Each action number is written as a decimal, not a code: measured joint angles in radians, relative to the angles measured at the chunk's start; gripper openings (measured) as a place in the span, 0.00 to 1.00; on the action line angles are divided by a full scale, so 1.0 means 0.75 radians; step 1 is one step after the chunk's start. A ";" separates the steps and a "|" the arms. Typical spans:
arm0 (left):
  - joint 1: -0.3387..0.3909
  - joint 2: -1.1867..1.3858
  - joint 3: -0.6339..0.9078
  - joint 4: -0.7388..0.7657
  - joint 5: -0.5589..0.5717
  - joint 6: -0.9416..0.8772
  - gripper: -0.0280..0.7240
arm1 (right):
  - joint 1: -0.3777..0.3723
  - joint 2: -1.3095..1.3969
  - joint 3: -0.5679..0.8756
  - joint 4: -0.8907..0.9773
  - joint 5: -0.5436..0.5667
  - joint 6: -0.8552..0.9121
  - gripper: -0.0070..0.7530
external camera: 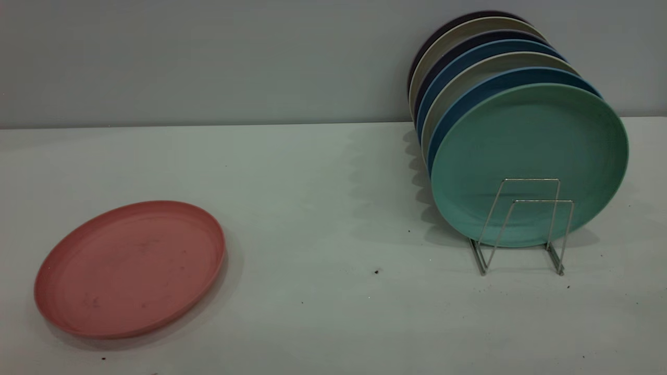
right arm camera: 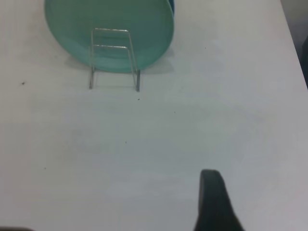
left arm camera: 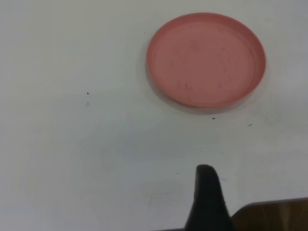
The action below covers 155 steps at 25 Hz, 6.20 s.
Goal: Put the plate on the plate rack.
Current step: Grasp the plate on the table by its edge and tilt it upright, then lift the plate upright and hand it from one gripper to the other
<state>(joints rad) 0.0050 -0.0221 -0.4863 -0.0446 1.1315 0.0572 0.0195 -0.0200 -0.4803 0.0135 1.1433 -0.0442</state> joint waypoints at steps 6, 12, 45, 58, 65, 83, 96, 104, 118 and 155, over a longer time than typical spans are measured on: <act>0.000 0.000 0.000 0.000 0.000 0.000 0.77 | 0.000 0.000 0.000 0.000 0.000 0.000 0.64; 0.000 0.000 0.000 0.000 0.000 0.000 0.77 | 0.000 0.000 0.000 0.000 0.000 0.000 0.64; 0.000 0.000 0.000 0.000 0.000 0.001 0.77 | 0.000 0.000 0.000 -0.004 0.000 0.000 0.64; 0.000 0.155 -0.022 -0.007 -0.129 -0.124 0.77 | 0.000 0.037 -0.015 0.023 -0.061 -0.056 0.64; 0.000 0.646 -0.022 -0.007 -0.369 -0.187 0.77 | 0.000 0.428 -0.022 0.217 -0.287 -0.210 0.64; 0.102 2.053 -0.098 -0.230 -1.086 -0.093 0.77 | 0.000 1.055 -0.022 0.642 -0.498 -0.662 0.64; 0.405 2.472 -0.393 -0.923 -0.979 0.658 0.73 | 0.000 1.056 -0.022 0.644 -0.498 -0.664 0.64; 0.453 2.636 -0.401 -1.013 -1.069 0.735 0.73 | 0.000 1.056 -0.022 0.644 -0.502 -0.664 0.64; 0.437 2.843 -0.453 -1.491 -1.107 1.169 0.66 | 0.000 1.056 -0.022 0.644 -0.525 -0.666 0.64; 0.346 2.751 -0.468 -2.083 -0.763 1.969 0.06 | 0.000 1.327 -0.022 1.372 -0.530 -1.164 0.64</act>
<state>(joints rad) 0.2642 2.0411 -0.8374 -1.6071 0.5595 1.5342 0.0195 0.9756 -0.4968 1.0425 0.7455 -0.9170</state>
